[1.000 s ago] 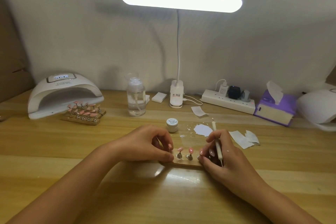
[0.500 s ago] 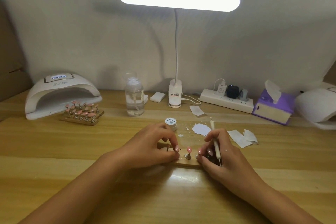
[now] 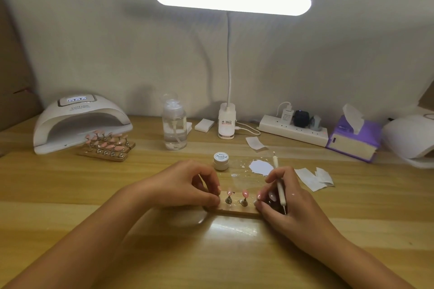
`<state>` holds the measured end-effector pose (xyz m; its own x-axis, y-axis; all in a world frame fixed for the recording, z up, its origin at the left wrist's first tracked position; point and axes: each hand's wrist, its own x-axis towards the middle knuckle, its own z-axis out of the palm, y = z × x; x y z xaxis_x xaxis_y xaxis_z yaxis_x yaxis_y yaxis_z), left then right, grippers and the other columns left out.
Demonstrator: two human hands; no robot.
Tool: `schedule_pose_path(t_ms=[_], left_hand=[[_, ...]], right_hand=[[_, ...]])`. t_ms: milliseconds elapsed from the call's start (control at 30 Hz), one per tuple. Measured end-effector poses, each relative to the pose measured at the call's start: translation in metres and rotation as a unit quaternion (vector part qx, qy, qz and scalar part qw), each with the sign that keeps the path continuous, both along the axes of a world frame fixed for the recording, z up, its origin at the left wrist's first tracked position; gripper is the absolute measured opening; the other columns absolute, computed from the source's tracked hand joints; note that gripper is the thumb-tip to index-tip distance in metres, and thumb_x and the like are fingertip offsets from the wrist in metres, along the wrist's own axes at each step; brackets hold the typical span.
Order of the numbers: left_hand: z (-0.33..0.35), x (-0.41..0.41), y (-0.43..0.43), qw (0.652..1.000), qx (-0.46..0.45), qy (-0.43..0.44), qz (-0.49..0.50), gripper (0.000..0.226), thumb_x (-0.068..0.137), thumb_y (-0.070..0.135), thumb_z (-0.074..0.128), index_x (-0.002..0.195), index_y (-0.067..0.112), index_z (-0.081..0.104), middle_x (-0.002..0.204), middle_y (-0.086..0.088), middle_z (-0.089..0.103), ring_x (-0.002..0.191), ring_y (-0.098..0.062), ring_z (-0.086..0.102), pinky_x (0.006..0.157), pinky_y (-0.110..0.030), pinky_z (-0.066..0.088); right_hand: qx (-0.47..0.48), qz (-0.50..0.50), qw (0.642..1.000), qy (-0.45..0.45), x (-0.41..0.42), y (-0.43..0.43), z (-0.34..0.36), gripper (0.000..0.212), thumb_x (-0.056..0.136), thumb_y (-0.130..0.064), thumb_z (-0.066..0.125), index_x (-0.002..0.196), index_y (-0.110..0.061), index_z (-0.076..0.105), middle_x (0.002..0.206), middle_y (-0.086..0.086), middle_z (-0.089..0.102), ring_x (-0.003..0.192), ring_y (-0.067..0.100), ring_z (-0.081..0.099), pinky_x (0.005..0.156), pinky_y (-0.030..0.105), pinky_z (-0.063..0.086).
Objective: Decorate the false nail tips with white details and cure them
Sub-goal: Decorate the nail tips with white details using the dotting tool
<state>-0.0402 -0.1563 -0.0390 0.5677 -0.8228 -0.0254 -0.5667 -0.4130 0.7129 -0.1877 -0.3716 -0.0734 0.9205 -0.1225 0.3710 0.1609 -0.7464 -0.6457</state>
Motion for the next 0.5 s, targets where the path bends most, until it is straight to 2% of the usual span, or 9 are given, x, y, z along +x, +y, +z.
schedule_pose_path(t_ms=[100, 500], left_hand=[[-0.0014, 0.0014, -0.0003, 1.000, 0.000, -0.018, 0.001, 0.016, 0.080, 0.030, 0.079, 0.082, 0.042, 0.069, 0.083, 0.025, 0.069, 0.074, 0.004, 0.062, 0.069, -0.018, 0.048], [-0.0031, 0.0053, 0.0039, 0.999, -0.022, 0.046, -0.007, 0.014, 0.082, 0.027, 0.079, 0.087, 0.039, 0.073, 0.087, 0.019, 0.072, 0.078, 0.000, 0.065, 0.072, -0.019, 0.049]], right_hand=[[-0.003, 0.000, 1.000, 0.002, 0.0000, -0.0001, 0.0000, 0.041, 0.088, -0.017, 0.073, 0.106, -0.031, 0.039, 0.095, -0.026, 0.062, 0.090, 0.006, 0.061, 0.076, 0.020, 0.049], [-0.015, 0.001, 1.000, -0.006, 0.0002, -0.0006, 0.0000, 0.043, 0.087, -0.018, 0.074, 0.107, -0.031, 0.038, 0.095, -0.025, 0.061, 0.090, 0.007, 0.060, 0.076, 0.020, 0.049]])
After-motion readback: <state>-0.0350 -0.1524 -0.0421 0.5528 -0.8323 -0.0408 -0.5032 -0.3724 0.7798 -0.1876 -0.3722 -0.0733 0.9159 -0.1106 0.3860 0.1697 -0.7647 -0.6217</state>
